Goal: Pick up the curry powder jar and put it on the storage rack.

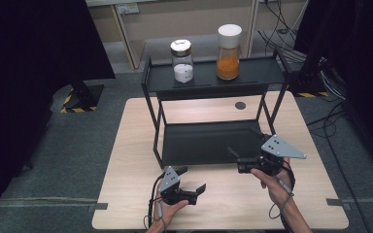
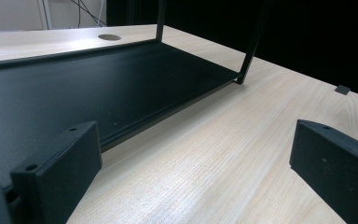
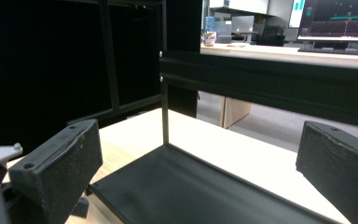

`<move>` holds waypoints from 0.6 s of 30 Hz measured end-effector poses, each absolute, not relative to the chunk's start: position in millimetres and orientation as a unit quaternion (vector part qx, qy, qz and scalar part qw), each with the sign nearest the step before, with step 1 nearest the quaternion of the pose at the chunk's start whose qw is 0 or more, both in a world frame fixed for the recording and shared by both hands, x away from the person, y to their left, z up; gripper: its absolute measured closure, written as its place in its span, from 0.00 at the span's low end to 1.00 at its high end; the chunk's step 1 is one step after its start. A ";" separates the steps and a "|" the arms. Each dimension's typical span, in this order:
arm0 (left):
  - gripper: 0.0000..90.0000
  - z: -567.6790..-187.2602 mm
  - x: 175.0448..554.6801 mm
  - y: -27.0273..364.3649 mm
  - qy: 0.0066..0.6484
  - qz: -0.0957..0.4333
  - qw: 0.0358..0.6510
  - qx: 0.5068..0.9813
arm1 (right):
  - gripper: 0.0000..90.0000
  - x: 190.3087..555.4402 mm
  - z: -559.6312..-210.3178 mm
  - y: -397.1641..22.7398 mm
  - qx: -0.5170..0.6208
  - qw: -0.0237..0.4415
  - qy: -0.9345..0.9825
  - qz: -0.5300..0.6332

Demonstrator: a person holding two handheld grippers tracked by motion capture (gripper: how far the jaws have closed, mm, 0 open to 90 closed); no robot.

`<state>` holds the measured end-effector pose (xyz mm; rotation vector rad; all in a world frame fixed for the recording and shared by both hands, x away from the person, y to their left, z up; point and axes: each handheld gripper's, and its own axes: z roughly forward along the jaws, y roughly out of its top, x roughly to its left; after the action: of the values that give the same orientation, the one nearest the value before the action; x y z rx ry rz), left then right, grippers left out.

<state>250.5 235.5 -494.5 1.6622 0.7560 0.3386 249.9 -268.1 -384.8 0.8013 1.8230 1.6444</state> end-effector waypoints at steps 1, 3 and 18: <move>0.02 -494.5 250.5 235.5 0.326 0.146 0.599 0.717 | 0.01 249.5 -387.4 -268.4 0.300 0.275 0.678 0.612; 0.02 -494.4 250.4 235.5 0.326 0.147 0.599 0.716 | 0.01 249.1 -392.3 -269.0 0.302 0.272 0.678 0.612; 0.02 -494.4 250.1 236.0 0.327 0.147 0.600 0.715 | 0.01 244.5 -417.4 -270.6 0.310 0.259 0.691 0.600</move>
<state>250.1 236.0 -494.4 1.6568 0.7584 0.3418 244.5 -270.6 -417.4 0.8393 1.8726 1.6247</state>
